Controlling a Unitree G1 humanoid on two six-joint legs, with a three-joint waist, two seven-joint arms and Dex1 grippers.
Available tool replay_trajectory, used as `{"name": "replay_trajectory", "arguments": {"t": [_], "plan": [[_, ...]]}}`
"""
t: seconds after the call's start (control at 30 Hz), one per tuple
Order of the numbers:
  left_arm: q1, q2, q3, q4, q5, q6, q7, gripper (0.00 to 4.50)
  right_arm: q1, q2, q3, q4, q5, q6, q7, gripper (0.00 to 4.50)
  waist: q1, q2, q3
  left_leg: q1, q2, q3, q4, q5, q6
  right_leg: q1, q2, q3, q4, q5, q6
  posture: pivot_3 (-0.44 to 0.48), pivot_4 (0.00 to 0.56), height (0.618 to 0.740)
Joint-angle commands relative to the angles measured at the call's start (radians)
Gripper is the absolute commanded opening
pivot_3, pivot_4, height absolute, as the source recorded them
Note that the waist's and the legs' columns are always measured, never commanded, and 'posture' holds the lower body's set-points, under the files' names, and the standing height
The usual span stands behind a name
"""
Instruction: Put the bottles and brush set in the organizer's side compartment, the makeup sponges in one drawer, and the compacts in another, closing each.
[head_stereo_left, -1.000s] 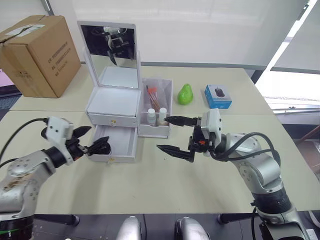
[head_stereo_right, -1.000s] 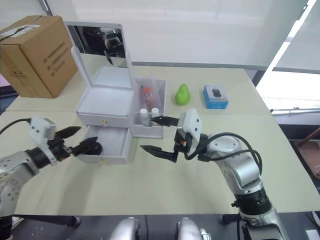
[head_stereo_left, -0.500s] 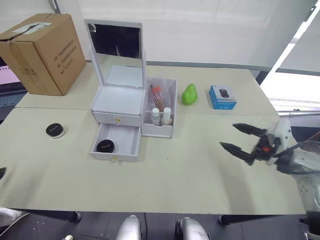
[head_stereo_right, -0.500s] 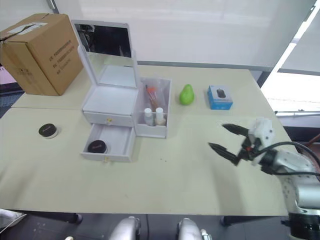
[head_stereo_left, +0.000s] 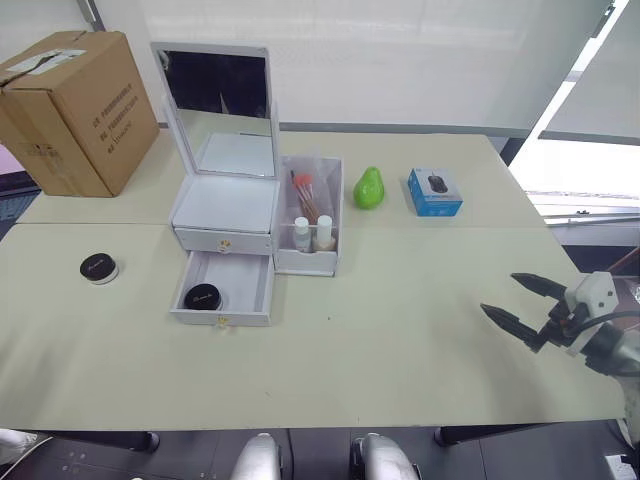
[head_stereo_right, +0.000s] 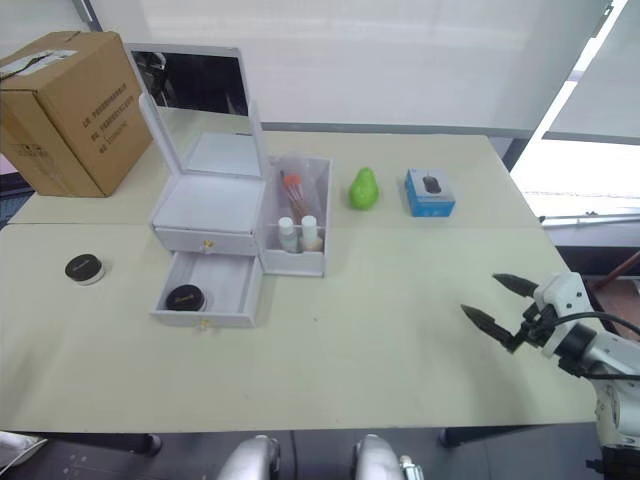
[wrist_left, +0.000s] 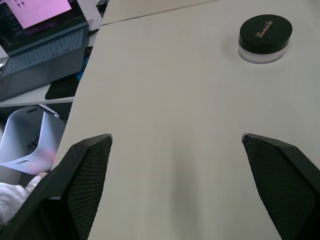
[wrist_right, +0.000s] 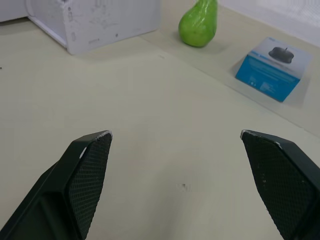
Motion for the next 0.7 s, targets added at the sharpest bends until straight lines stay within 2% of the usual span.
{"name": "replay_trajectory", "arguments": {"t": [0.03,0.17,0.2,0.3,0.37,0.47,0.6,0.7], "plan": [[0.009,-0.072,0.006,-0.157,-0.061,0.033,0.027,4.47,-0.081,0.041,0.062,-0.120,0.038,0.057,-0.036,4.50,-0.001,-0.001,0.000,0.000,0.000,0.000,0.000,0.000,0.000,0.000,0.000,0.000,0.000,0.000,0.000,0.000,0.150,0.728],[0.015,-0.217,-0.055,-0.382,-0.090,0.095,0.115,4.47,-0.238,0.123,0.194,-0.237,0.075,0.148,-0.055,4.50,0.001,-0.001,0.000,-0.001,0.001,0.000,0.001,0.001,0.001,0.000,0.000,0.000,0.000,0.001,0.002,0.000,0.150,0.728],[0.010,-0.257,-0.081,-0.429,-0.092,0.113,0.147,4.47,-0.283,0.141,0.229,-0.261,0.088,0.175,-0.051,4.50,0.001,-0.001,0.000,-0.001,0.000,0.000,0.001,0.004,0.006,0.001,0.000,0.000,0.000,0.004,0.006,0.000,0.150,0.728],[-0.069,-0.356,-0.149,-0.473,-0.063,0.132,0.282,4.47,-0.416,0.178,0.337,-0.333,0.112,0.256,-0.022,4.50,0.012,0.000,0.000,-0.002,0.000,0.000,0.002,0.005,0.008,0.001,0.000,0.001,0.000,0.007,0.009,0.000,0.150,0.728],[-0.124,-0.391,-0.187,-0.470,-0.026,0.130,0.361,4.47,-0.483,0.197,0.380,-0.357,0.125,0.289,-0.010,4.50,0.020,-0.002,-0.001,-0.002,0.000,0.000,0.003,0.005,0.008,0.001,0.001,0.000,0.000,0.007,0.010,0.000,0.150,0.728],[-0.245,-0.400,-0.228,-0.374,0.037,0.091,0.477,4.47,-0.553,0.236,0.429,-0.397,0.149,0.317,0.000,4.50,0.026,-0.006,-0.001,-0.004,0.000,-0.002,0.007,0.005,0.008,0.003,0.003,0.000,0.000,0.009,0.010,0.000,0.150,0.728],[-0.363,-0.372,-0.299,-0.261,0.112,0.061,0.539,4.47,-0.583,0.270,0.460,-0.432,0.160,0.347,-0.014,4.50,0.021,-0.006,-0.001,-0.003,0.000,-0.003,0.009,0.005,0.008,0.010,0.004,0.000,0.000,0.009,0.010,0.000,0.150,0.728],[-0.491,-0.328,-0.353,-0.091,0.159,0.060,0.565,4.47,-0.585,0.285,0.475,-0.455,0.163,0.365,-0.025,4.50,0.018,-0.006,-0.001,-0.002,0.000,-0.003,0.008,0.005,0.008,0.010,0.004,0.000,0.000,0.009,0.010,0.000,0.150,0.728]]}}
